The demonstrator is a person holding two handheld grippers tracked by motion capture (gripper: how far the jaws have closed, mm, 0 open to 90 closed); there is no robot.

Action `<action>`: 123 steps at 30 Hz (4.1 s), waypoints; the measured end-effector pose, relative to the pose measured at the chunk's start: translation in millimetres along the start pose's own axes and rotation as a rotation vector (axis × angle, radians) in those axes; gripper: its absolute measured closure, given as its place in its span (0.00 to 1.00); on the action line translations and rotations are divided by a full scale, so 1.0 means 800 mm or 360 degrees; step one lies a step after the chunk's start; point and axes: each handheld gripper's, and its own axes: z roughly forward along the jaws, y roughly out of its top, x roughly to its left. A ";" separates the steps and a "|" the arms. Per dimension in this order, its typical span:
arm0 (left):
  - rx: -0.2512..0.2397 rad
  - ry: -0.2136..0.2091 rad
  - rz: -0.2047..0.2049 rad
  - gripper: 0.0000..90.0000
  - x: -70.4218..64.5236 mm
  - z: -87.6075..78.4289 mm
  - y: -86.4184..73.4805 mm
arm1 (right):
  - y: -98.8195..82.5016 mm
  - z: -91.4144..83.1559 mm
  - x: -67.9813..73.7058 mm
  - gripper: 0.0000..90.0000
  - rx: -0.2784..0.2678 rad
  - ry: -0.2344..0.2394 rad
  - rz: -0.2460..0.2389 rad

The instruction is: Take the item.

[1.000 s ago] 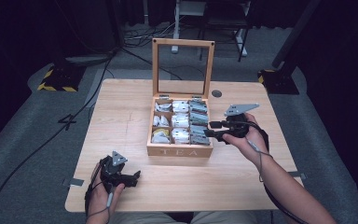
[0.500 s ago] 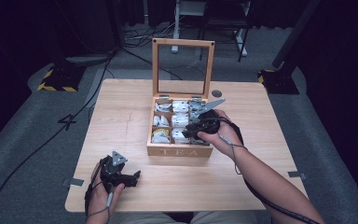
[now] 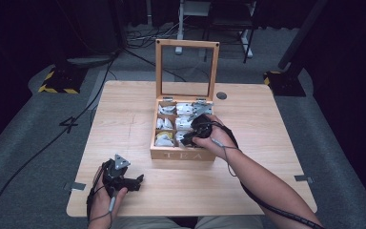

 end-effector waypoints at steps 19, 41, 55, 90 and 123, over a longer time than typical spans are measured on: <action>-0.0001 -0.0001 0.0003 0.00 0.000 0.000 0.000 | 0.004 0.029 -0.005 0.96 0.0249 0.0018 0.0073; 0.0001 -0.0008 0.0007 0.00 0.001 0.001 0.001 | 0.022 -0.024 -0.002 1.00 -0.0018 -0.0058 -0.0044; -0.0001 -0.0002 0.0008 0.00 0.002 0.002 0.002 | 0.017 -0.078 0.001 1.00 -0.0323 -0.0049 -0.0052; -0.0001 0.0047 -0.0048 0.00 -0.001 0.006 0.006 | -0.071 -0.206 -0.039 1.00 -0.0581 -0.0280 0.0097; 0.0004 0.0020 -0.0024 0.00 0.001 0.008 0.009 | -0.163 -0.214 -0.136 1.00 -0.0480 -0.0507 0.0423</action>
